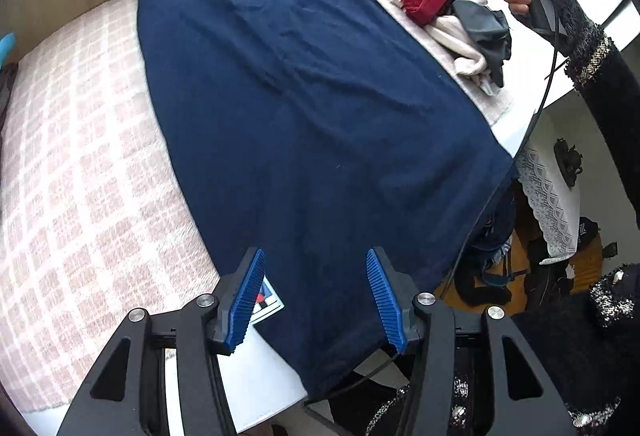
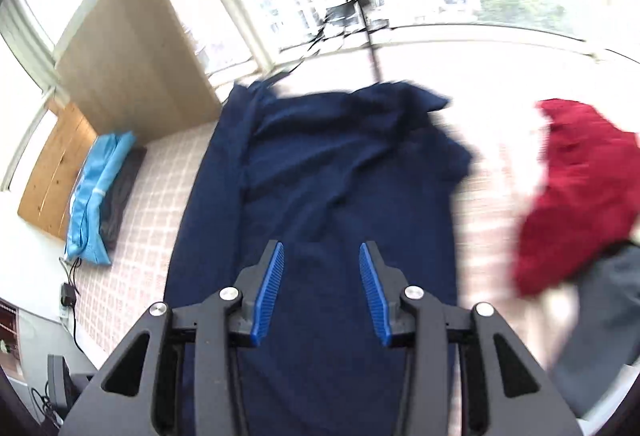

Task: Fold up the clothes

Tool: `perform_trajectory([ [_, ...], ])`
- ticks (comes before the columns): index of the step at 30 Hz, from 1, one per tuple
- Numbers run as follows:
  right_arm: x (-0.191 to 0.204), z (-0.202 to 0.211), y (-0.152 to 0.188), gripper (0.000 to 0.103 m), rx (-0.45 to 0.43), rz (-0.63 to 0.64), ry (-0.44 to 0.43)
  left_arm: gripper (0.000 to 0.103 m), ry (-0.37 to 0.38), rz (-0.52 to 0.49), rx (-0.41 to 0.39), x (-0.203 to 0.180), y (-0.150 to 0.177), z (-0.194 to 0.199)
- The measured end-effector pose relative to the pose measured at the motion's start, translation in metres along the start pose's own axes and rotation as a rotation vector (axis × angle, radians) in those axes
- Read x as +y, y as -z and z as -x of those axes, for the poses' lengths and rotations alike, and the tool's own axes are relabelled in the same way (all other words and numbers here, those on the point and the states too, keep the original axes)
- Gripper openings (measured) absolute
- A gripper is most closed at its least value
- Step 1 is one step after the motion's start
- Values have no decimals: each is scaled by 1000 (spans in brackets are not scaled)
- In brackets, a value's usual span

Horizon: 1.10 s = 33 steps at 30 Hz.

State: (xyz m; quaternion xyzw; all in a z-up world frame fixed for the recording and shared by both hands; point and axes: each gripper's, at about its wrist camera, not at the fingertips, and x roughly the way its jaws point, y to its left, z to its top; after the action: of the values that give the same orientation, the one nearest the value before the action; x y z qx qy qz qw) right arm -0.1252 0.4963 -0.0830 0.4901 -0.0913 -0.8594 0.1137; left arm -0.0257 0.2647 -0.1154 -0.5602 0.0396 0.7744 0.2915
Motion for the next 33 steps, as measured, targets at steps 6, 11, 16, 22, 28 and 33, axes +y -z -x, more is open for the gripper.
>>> perform_trajectory([
  [6,-69,72,-27,44,-82,-22,83,51,1,-118,-84,-42,-74,11],
  [11,-117,63,-56,47,-79,-13,12,53,-29,-192,-150,-94,-176,-24],
  [16,-152,-5,-99,49,-2,-8,-17,54,-134,-292,-159,-136,-277,-92],
  [22,-195,-85,-151,49,90,-3,-53,55,-381,-457,-84,-177,-377,-202],
  [28,-207,-128,-175,57,150,47,-120,59,-573,-408,6,-149,-425,-274],
  [33,-187,-183,-184,58,226,156,-172,22,-448,-302,-29,-116,-421,-276],
])
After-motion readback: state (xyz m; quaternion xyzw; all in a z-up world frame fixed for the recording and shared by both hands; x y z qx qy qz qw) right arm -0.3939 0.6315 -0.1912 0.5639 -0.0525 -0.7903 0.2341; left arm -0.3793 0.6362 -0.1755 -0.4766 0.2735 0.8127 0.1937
